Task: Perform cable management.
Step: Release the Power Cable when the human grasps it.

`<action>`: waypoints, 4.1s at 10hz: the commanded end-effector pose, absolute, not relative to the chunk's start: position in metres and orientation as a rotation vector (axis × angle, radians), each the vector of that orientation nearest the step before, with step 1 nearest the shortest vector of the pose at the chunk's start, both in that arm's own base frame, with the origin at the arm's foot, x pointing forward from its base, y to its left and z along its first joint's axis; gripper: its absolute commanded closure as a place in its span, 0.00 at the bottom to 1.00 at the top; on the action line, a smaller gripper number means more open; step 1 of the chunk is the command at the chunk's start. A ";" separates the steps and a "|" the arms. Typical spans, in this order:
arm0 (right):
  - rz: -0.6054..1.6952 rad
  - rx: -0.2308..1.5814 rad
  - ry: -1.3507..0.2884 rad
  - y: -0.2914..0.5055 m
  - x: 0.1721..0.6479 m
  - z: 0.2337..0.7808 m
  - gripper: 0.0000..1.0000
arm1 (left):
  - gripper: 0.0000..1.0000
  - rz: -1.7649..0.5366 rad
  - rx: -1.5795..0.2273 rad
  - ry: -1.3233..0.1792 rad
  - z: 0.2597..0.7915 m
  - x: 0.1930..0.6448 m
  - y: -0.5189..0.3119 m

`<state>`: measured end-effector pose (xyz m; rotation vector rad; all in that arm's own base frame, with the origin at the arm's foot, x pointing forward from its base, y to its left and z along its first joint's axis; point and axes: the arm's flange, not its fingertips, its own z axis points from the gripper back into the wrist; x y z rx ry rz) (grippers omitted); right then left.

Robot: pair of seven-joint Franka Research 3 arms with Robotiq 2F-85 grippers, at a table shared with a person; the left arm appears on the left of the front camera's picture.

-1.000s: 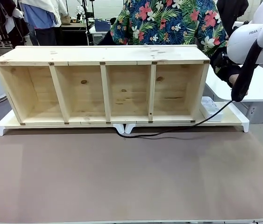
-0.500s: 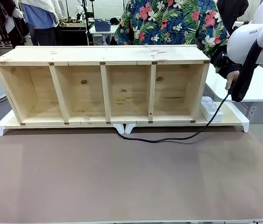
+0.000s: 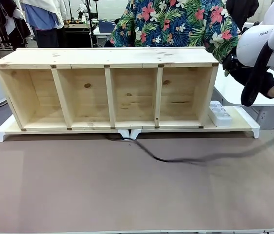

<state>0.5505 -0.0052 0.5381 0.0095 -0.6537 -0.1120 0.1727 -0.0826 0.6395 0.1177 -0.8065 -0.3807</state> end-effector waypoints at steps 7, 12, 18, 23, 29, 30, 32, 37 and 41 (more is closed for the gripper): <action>-0.117 0.011 -0.650 -0.005 0.551 0.537 0.00 | 0.00 -0.386 0.115 -0.815 0.640 0.174 -0.082; -0.117 0.011 -0.650 -0.005 0.551 0.537 0.00 | 0.00 -0.386 0.115 -0.815 0.640 0.174 -0.082; -0.117 0.011 -0.650 -0.005 0.551 0.537 0.00 | 0.00 -0.386 0.115 -0.815 0.640 0.174 -0.082; -0.117 0.011 -0.650 -0.005 0.551 0.537 0.00 | 0.00 -0.386 0.115 -0.815 0.640 0.174 -0.082; -0.117 0.011 -0.650 -0.005 0.551 0.537 0.00 | 0.00 -0.386 0.115 -0.815 0.640 0.174 -0.082; -0.117 0.011 -0.650 -0.005 0.551 0.537 0.00 | 0.00 -0.386 0.115 -0.815 0.640 0.174 -0.082; -0.117 0.011 -0.650 -0.005 0.551 0.537 0.00 | 0.00 -0.386 0.115 -0.815 0.640 0.174 -0.082; -0.117 0.011 -0.650 -0.005 0.551 0.537 0.00 | 0.00 -0.386 0.115 -0.815 0.640 0.174 -0.082; -0.117 0.011 -0.650 -0.005 0.551 0.537 0.00 | 0.00 -0.386 0.115 -0.815 0.640 0.174 -0.082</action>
